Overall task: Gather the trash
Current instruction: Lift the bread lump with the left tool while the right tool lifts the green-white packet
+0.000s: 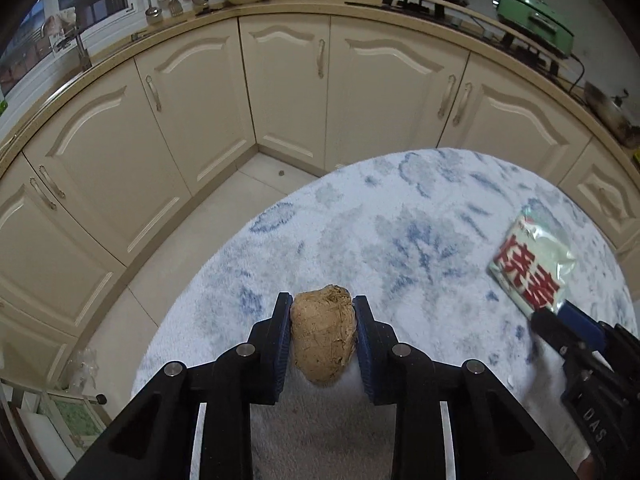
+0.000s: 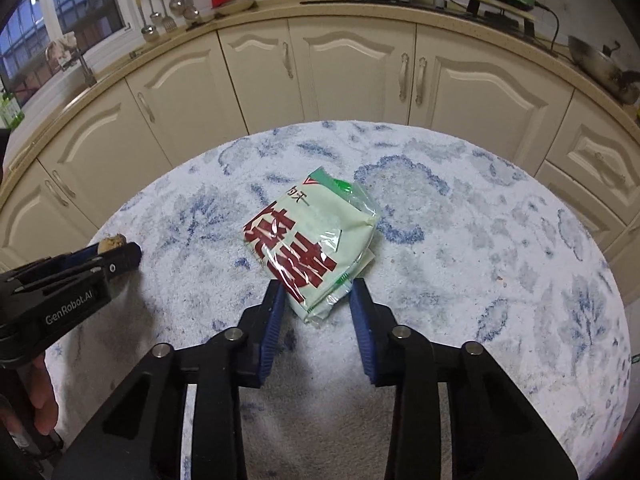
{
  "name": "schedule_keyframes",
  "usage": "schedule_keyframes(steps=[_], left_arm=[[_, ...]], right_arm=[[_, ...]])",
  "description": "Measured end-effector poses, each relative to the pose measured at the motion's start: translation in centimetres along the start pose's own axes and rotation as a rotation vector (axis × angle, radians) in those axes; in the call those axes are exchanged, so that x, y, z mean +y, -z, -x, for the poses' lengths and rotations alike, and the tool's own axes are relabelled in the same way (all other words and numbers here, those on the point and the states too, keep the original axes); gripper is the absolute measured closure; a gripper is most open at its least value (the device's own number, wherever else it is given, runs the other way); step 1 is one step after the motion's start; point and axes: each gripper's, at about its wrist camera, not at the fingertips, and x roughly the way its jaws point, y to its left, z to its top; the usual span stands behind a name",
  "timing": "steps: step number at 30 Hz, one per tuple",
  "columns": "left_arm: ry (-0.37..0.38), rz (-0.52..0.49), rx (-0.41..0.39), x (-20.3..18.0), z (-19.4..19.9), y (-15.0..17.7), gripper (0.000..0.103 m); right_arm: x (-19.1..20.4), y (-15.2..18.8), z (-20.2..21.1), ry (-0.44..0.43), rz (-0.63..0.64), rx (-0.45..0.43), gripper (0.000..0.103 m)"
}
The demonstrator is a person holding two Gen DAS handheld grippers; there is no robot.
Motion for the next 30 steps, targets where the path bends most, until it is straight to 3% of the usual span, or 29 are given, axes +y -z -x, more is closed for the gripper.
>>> schedule_keyframes(steps=[2,7,8,10,11,14,20,21,22,23,24,25,27,30], left_arm=[[0.005,0.005,0.009,0.0,0.3,0.6,0.078],[0.06,0.015,0.009,-0.2,2.2,2.0,0.078],[0.06,0.009,-0.001,-0.4,2.7,2.3,0.078],[0.068,0.004,-0.01,-0.4,4.1,2.7,0.078],[0.072,0.003,-0.011,-0.4,4.4,2.9,0.078],[0.077,-0.006,-0.022,-0.5,5.3,3.2,0.078],[0.076,0.007,-0.016,-0.4,6.0,3.5,0.078],[0.075,0.008,-0.015,-0.4,5.9,3.5,0.078],[0.072,0.009,-0.011,-0.4,5.9,3.4,0.078],[0.068,0.007,-0.008,-0.5,5.9,3.5,0.078],[0.068,0.006,-0.006,-0.5,5.8,3.5,0.078],[0.068,0.007,-0.005,-0.5,5.9,3.6,0.078],[0.066,0.01,-0.002,-0.7,6.1,3.8,0.078],[0.07,-0.001,-0.004,-1.4,6.8,4.0,0.078]], right_arm=[[-0.3,0.3,0.6,-0.022,0.01,0.001,0.093],[-1.1,1.0,1.1,-0.03,0.02,0.026,0.09],[-1.4,1.0,1.3,-0.027,0.012,0.021,0.081],[-1.8,0.6,1.4,-0.008,-0.01,0.002,0.037],[-2.1,0.3,1.4,0.009,-0.03,-0.005,0.003],[-2.3,-1.0,1.2,-0.021,-0.075,-0.05,0.0],[0.4,-2.1,-2.4,0.021,0.047,0.028,0.001],[0.6,-2.1,-2.8,0.024,0.057,0.03,0.003],[1.1,-1.8,-2.7,0.055,0.085,-0.017,0.013],[1.4,-1.6,-2.6,0.061,0.112,-0.045,0.041],[1.4,-1.6,-2.3,0.024,0.111,-0.058,0.061],[1.2,-1.6,-2.3,0.002,0.099,-0.043,0.063],[1.0,-1.5,-2.0,-0.013,0.106,-0.057,0.088],[0.6,-1.1,-1.1,-0.038,0.104,-0.072,0.095]])
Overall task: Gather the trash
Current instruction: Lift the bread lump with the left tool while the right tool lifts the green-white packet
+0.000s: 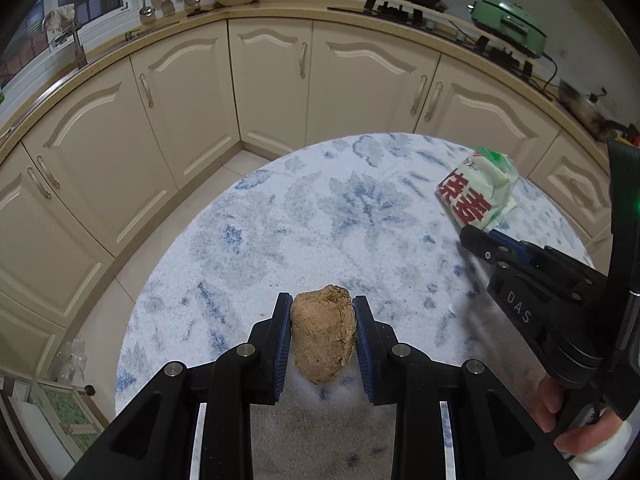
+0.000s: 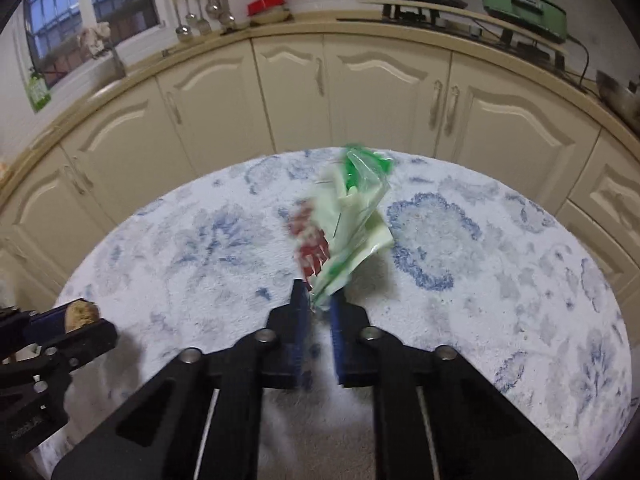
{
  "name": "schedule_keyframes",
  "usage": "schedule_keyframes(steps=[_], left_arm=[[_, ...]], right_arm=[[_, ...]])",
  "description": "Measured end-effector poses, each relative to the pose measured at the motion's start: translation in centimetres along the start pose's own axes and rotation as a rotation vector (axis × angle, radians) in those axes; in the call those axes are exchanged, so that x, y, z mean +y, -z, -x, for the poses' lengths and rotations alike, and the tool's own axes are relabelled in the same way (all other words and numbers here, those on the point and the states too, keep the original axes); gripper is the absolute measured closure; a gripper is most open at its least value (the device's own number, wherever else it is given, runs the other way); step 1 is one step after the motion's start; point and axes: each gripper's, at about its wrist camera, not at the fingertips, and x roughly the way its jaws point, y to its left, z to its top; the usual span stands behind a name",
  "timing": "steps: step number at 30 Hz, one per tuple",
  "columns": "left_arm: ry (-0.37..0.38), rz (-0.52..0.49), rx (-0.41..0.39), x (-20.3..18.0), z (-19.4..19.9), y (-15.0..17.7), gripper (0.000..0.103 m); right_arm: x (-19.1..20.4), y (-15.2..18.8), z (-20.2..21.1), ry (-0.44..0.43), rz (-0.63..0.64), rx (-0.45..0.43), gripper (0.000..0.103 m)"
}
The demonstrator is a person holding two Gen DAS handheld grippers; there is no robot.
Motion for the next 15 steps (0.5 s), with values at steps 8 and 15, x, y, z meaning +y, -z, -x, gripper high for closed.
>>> schedule_keyframes(steps=[8,15], left_arm=[[0.004,-0.03,-0.007,-1.8,1.3,0.6,0.078],[0.013,-0.078,-0.005,-4.7,2.3,1.0,0.078]], right_arm=[[-2.4,1.3,2.4,-0.048,-0.037,-0.012,0.096],[-5.0,3.3,7.0,-0.063,-0.082,-0.062,0.096]])
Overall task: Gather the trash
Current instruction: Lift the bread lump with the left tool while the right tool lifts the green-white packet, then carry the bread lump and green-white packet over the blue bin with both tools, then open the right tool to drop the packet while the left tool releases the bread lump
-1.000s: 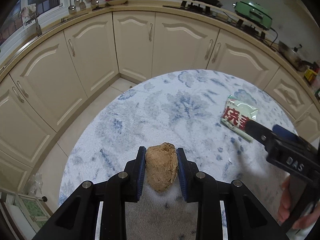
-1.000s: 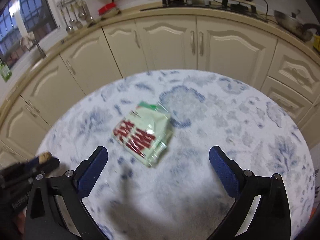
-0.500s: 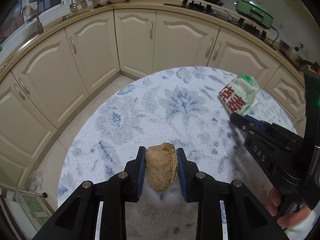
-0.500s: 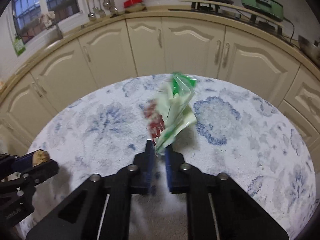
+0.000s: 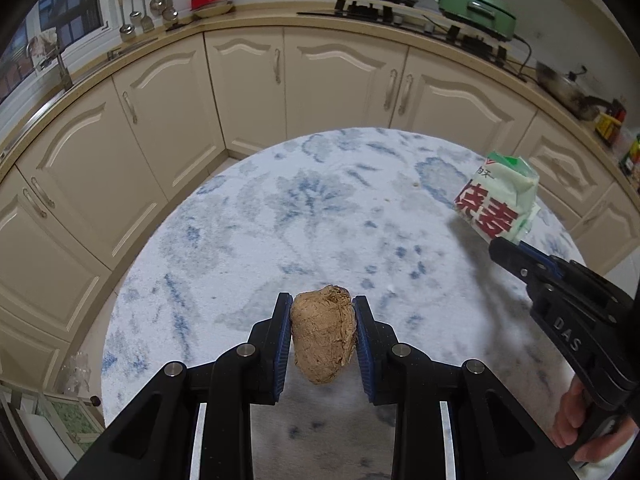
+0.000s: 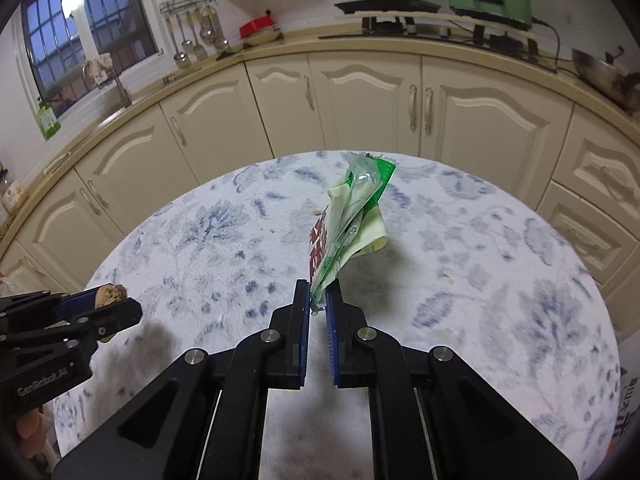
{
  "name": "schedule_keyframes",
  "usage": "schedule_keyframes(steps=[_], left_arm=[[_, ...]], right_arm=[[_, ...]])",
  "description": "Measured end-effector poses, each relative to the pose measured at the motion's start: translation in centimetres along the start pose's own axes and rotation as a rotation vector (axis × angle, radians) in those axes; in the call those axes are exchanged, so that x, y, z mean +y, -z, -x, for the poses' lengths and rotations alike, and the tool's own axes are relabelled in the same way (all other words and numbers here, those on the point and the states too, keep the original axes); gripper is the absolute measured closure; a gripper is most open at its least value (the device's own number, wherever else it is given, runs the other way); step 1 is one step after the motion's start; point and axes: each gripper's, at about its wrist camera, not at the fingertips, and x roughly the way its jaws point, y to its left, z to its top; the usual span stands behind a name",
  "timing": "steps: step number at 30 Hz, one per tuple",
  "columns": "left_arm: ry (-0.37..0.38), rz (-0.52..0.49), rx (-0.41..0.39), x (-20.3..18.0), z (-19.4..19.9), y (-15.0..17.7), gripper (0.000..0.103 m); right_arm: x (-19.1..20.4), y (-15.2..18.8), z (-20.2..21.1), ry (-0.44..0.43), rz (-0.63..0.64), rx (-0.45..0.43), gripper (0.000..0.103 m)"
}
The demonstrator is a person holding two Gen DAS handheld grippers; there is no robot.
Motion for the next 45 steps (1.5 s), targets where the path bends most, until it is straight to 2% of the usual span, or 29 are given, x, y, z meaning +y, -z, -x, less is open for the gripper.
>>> schedule_keyframes(steps=[5,10,21,26,31,38,40,41,42,44,45], left_arm=[[0.033,-0.056,-0.012,-3.9,1.5,0.4,0.077],[0.076,-0.13,-0.022,-9.2,3.1,1.1,0.077],[0.206,-0.293,-0.004,-23.3,5.9,4.1,0.077],[0.254,-0.362,0.034,-29.4,5.4,5.6,0.077],[0.29,-0.431,0.081,-35.2,3.8,7.1,0.077],[0.312,-0.514,0.149,-41.3,1.4,8.7,0.077],[0.305,-0.527,0.175,-42.9,0.3,9.3,0.077],[0.301,-0.533,0.187,-43.4,-0.2,9.4,0.077],[0.294,-0.541,0.198,-44.1,-0.8,9.5,0.076],[0.279,-0.553,0.203,-45.2,-1.8,9.7,0.073],[0.262,-0.562,0.198,-45.8,-2.2,9.8,0.064]], right_arm=[[-2.2,1.2,3.8,0.026,-0.023,-0.047,0.096],[-5.9,2.8,8.2,0.046,-0.078,-0.093,0.096],[-15.7,8.4,17.7,0.166,-0.201,-0.17,0.096],[-20.4,12.0,21.3,0.24,-0.26,-0.157,0.096],[-24.6,15.6,23.2,0.318,-0.315,-0.119,0.095],[-29.0,20.1,23.1,0.356,-0.383,0.006,0.093],[-29.8,20.9,23.3,0.393,-0.399,0.023,0.084],[-30.2,21.0,23.5,0.406,-0.403,0.022,0.064],[-30.5,21.1,23.7,0.422,-0.409,0.017,0.037],[-31.1,21.3,24.6,0.469,-0.425,-0.023,0.019],[-31.4,21.4,25.1,0.481,-0.43,-0.039,0.019]])
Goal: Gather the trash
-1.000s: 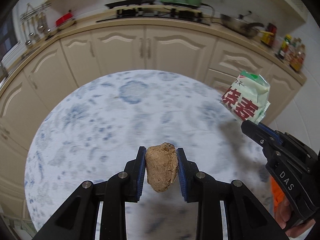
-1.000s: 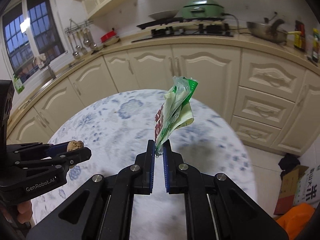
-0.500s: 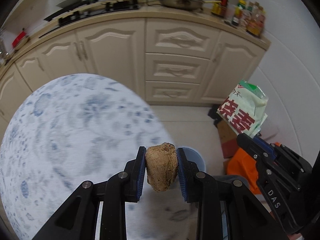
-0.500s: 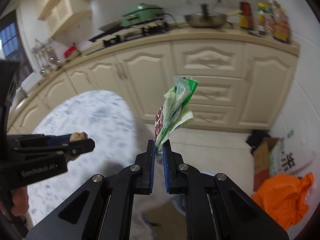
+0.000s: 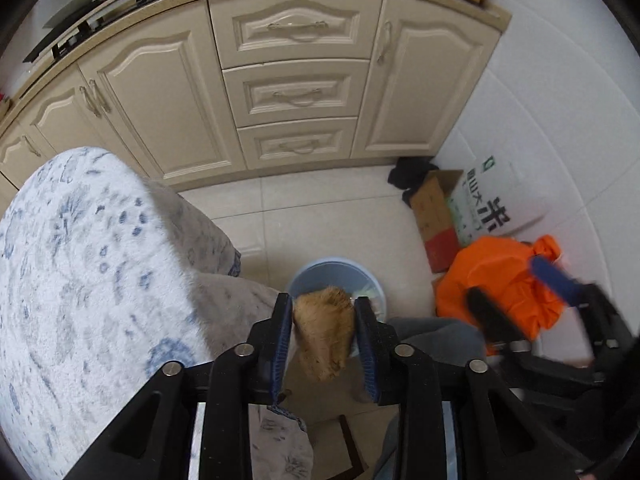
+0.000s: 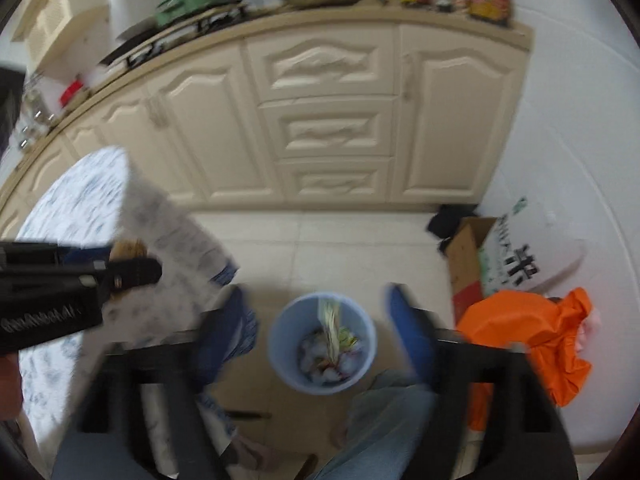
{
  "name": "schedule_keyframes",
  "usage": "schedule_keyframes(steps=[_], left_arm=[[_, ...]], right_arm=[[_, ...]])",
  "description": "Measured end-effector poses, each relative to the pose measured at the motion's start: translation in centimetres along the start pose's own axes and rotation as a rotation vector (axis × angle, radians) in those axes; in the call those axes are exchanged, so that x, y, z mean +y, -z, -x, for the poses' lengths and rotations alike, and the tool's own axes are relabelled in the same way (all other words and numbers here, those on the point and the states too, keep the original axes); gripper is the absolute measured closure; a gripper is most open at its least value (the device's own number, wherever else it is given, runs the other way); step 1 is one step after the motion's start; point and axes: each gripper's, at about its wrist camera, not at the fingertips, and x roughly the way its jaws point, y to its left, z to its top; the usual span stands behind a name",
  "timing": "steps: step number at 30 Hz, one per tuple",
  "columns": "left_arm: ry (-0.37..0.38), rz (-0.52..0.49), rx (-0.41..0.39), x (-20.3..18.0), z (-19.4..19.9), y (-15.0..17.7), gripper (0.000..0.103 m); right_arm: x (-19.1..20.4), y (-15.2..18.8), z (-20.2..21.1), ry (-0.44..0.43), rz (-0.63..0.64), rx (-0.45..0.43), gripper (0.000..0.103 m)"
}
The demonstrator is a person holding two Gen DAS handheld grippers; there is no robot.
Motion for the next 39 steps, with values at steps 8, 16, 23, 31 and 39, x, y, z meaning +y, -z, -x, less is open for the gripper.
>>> schedule_keyframes(steps=[8,16,23,31,39], left_arm=[[-0.047,0.013,-0.006,-2.7,-1.4,-1.0,0.023],[-0.164,0.176,-0.08,-3.9,2.6,3.0,0.023],[-0.32,0.355,-0.217,-6.4,10.4,7.8,0.023],[-0.494,0.497,-0.438,-12.4,19.4,14.4,0.023],[-0.614,0.581,-0.567,-17.9,24.5,19.5,0.016]], right_arm=[[-2.8,-0.9,0.5,0.049,-0.058,0.002,0.018],[-2.7,-2.3,3.8,-0.008,-0.024,-0.109,0.007],[-0.5,-4.4,8.1,-0.141,0.077,-0.197,0.004],[2.1,-4.8,15.2,-0.171,0.204,-0.401,0.003],[3.0,-4.3,19.9,-0.269,0.286,-0.491,0.003]])
